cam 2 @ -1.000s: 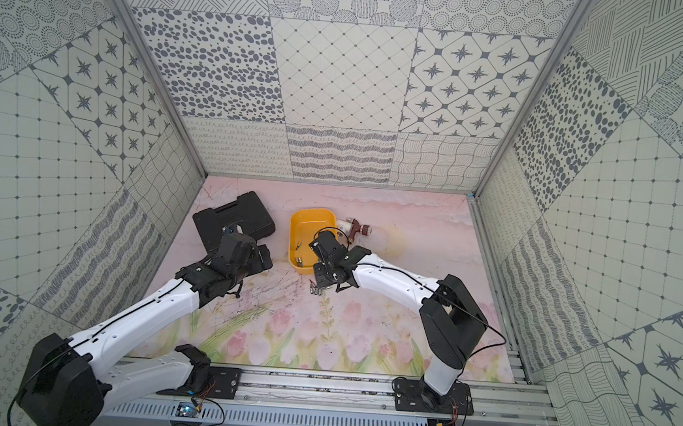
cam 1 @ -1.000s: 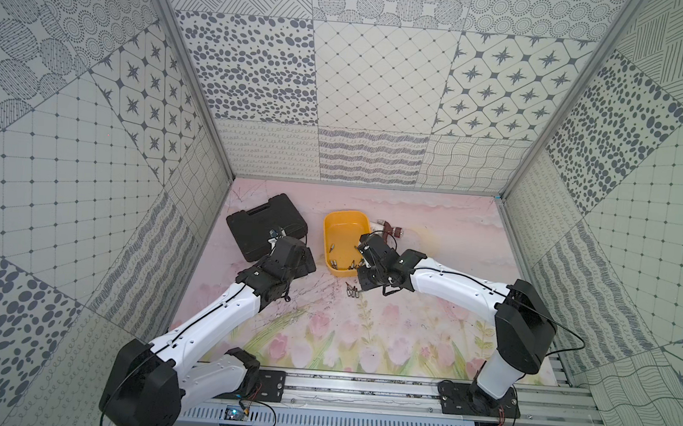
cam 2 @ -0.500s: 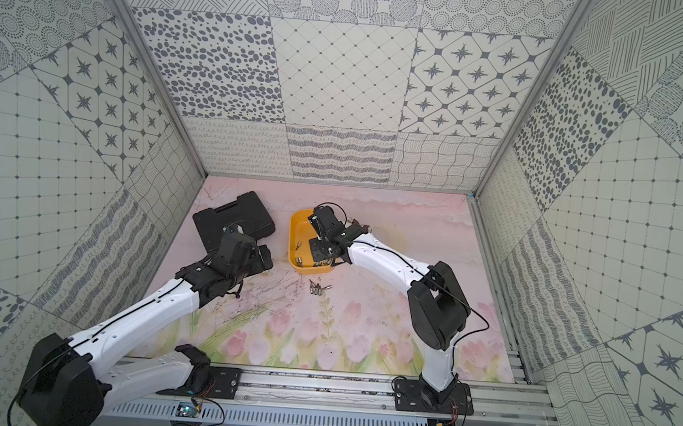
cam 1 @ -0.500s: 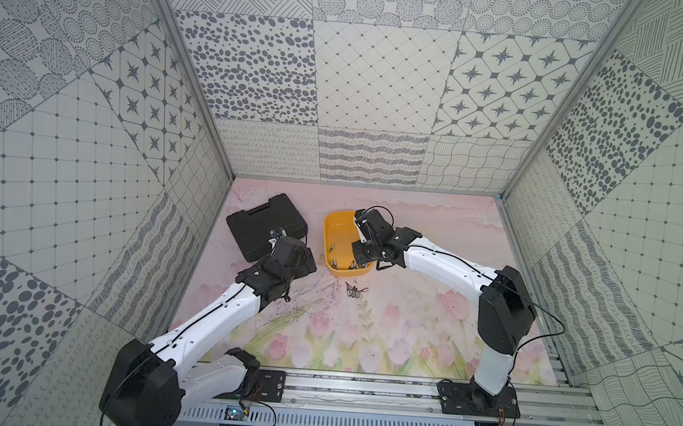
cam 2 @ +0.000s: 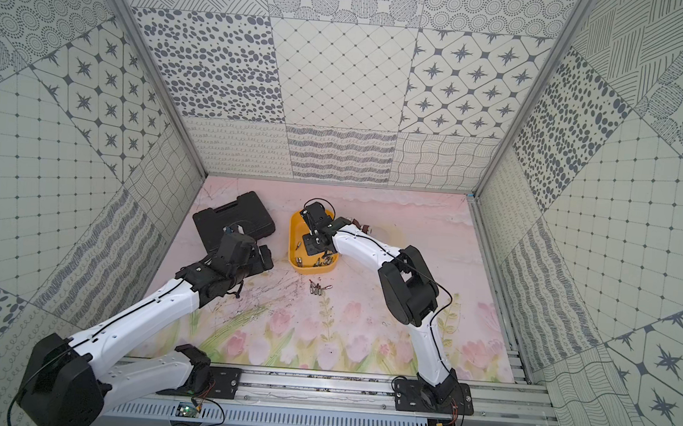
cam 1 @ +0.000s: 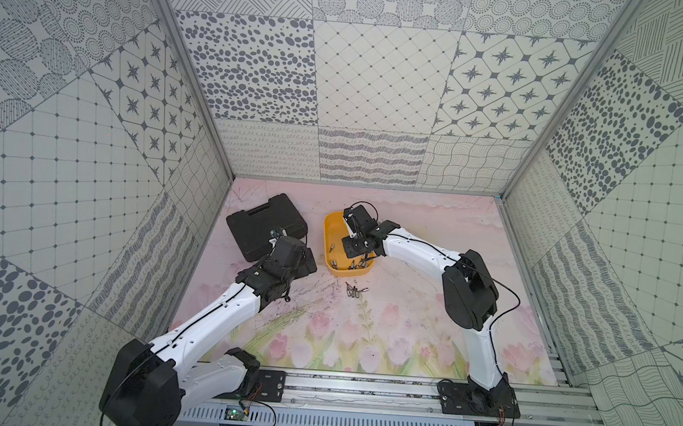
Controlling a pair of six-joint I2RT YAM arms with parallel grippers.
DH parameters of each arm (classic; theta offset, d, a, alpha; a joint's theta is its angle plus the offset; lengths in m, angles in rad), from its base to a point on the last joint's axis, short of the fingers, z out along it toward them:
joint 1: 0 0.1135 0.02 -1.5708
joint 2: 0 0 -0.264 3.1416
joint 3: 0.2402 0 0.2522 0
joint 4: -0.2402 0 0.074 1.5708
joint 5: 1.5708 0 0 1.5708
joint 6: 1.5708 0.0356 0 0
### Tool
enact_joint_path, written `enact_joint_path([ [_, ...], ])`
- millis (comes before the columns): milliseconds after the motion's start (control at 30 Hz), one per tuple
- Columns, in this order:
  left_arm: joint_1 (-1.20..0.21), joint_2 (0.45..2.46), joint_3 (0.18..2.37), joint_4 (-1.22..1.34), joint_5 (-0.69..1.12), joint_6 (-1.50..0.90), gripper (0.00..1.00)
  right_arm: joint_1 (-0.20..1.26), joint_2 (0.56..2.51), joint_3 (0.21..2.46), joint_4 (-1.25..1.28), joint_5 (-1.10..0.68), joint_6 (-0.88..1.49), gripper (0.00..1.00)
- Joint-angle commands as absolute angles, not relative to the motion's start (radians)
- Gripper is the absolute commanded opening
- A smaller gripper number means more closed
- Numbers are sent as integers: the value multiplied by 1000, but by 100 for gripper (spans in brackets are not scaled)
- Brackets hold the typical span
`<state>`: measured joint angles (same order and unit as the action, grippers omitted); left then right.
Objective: Put the bit on the desktop into the storage box
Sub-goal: Place the screwdriver bit in the storage box.
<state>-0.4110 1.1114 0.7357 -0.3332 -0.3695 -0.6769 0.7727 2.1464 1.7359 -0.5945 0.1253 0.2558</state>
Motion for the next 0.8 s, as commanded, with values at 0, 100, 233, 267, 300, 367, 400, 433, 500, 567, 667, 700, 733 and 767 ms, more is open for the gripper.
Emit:
enact_joint_path([
  [0,-410,1109,745,-368,-354,-681,99,771,2190,1790,-582,117,246,5],
  [100,-409,1113,744,-367,-351,-682,99,770,2220,1815,-583,120,245,5],
  [233,-409,1115,744,-366,-351,-681,99,769,2250,1838,-583,118,244,5],
  [267,-409,1117,744,-365,-351,-682,99,768,2256,1841,-583,117,244,5],
  [300,-409,1117,744,-365,-351,-681,99,768,2259,1843,-583,116,244,5],
  [367,-408,1117,744,-365,-351,-682,99,768,2265,1845,-583,116,246,5],
  [400,-410,1118,742,-365,-351,-681,99,768,2267,1844,-582,114,246,5],
  [433,-409,1118,742,-365,-351,-684,99,767,2267,1843,-583,115,246,5],
  [500,-409,1119,742,-363,-350,-684,99,767,2268,1844,-583,117,245,5],
  [567,-408,1122,742,-362,-350,-683,99,767,2267,1842,-583,118,246,6],
  [667,-408,1124,742,-361,-350,-682,99,767,2267,1841,-583,120,245,7],
  [700,-409,1124,742,-361,-351,-681,99,767,2265,1841,-583,121,245,8],
  [733,-409,1125,743,-361,-351,-682,99,767,2264,1841,-583,122,245,10],
  [767,-408,1126,743,-362,-351,-682,99,767,2262,1839,-583,122,244,13],
])
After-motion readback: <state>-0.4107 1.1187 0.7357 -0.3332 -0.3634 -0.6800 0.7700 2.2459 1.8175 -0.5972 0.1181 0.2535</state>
